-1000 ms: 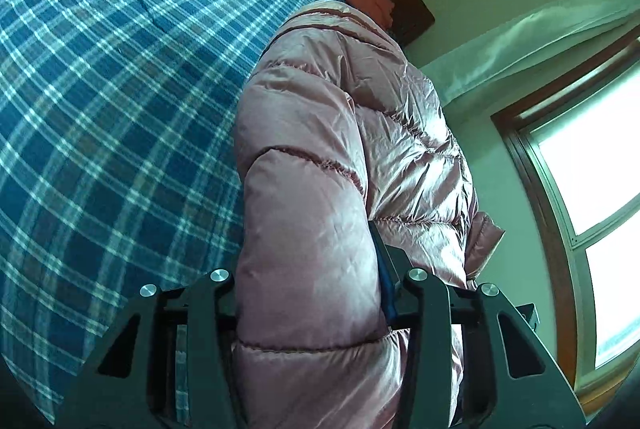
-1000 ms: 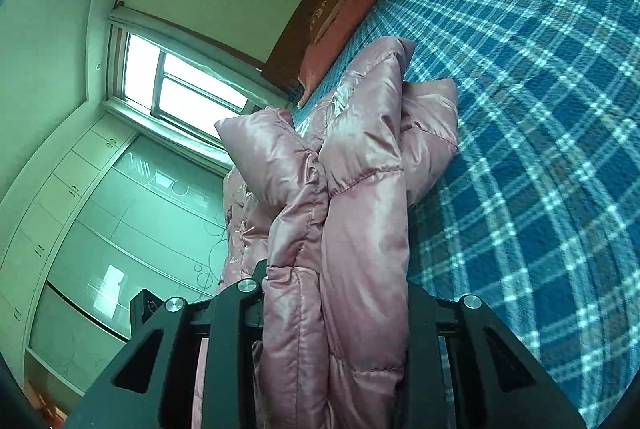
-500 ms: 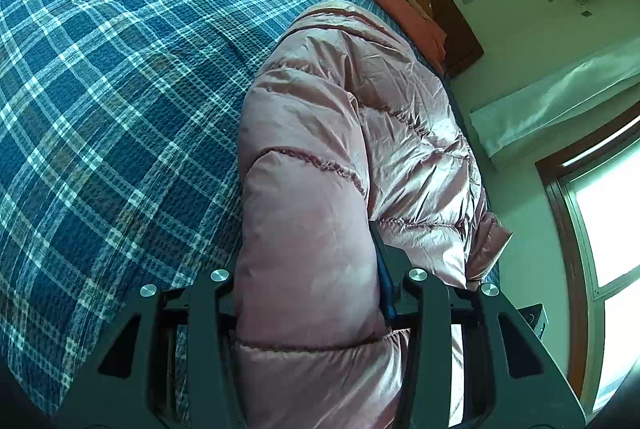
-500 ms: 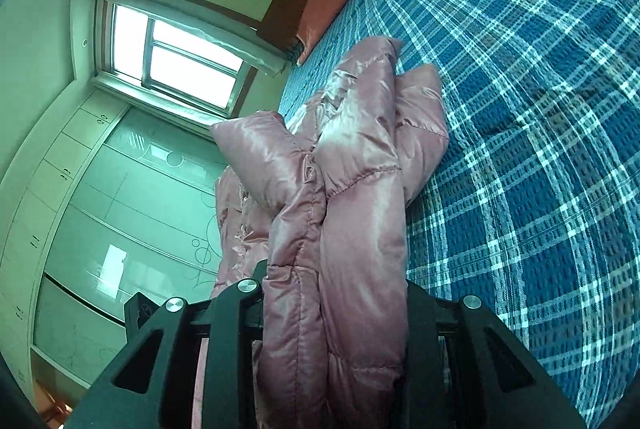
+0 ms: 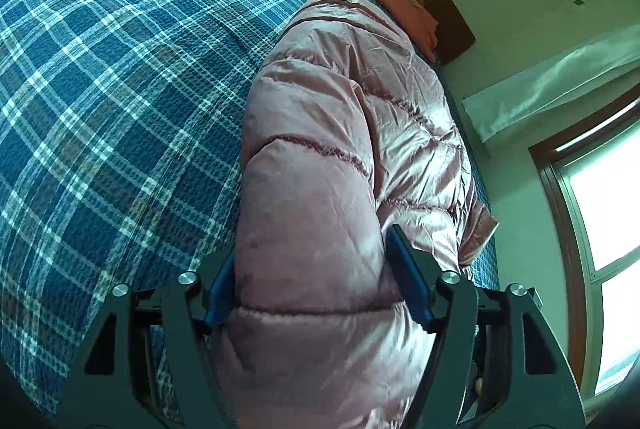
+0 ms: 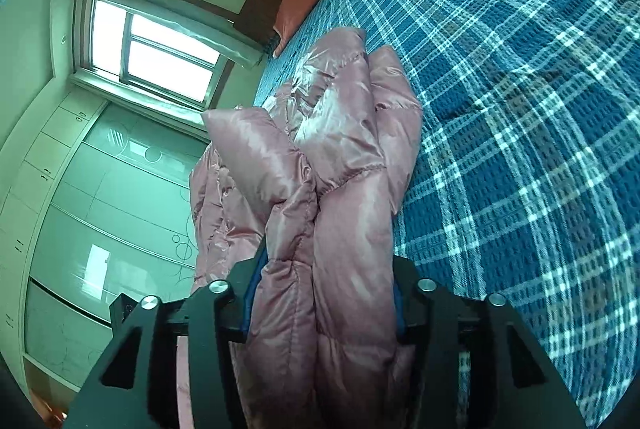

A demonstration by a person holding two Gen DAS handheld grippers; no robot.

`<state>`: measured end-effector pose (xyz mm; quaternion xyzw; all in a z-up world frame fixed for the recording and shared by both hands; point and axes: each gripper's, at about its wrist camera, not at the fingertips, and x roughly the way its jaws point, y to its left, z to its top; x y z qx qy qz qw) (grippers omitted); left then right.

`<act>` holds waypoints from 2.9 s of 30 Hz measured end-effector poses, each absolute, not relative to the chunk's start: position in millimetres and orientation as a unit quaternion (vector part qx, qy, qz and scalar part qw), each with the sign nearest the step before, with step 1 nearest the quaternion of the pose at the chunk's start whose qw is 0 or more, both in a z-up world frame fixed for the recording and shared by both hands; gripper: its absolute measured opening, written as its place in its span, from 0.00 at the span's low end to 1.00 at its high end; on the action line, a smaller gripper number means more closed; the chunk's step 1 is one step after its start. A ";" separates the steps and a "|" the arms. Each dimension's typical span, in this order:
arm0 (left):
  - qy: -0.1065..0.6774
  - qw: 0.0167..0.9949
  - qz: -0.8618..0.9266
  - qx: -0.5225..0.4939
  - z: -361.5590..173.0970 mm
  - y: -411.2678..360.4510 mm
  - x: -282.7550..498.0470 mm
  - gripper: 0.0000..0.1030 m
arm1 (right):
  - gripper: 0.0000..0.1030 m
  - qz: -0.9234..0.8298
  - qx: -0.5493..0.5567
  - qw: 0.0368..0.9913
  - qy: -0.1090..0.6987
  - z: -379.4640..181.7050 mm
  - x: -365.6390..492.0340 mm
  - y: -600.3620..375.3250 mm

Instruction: Fold large clothes

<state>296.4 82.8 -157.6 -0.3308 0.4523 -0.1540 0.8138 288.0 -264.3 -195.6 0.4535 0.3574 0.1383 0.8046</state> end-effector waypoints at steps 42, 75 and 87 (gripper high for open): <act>0.447 0.796 -0.184 -0.364 -145.7 124.2 327.1 0.75 | 0.72 0.109 0.407 0.826 0.373 -153.3 321.5 -283.5; 0.477 0.822 -0.137 -0.279 -151.3 100.4 319.4 0.68 | 0.48 0.102 0.479 0.784 0.381 -195.5 284.2 -313.1; 0.467 0.818 -0.129 -0.309 -141.1 113.5 235.3 0.70 | 0.48 0.106 0.485 0.782 0.378 -195.4 195.2 -285.8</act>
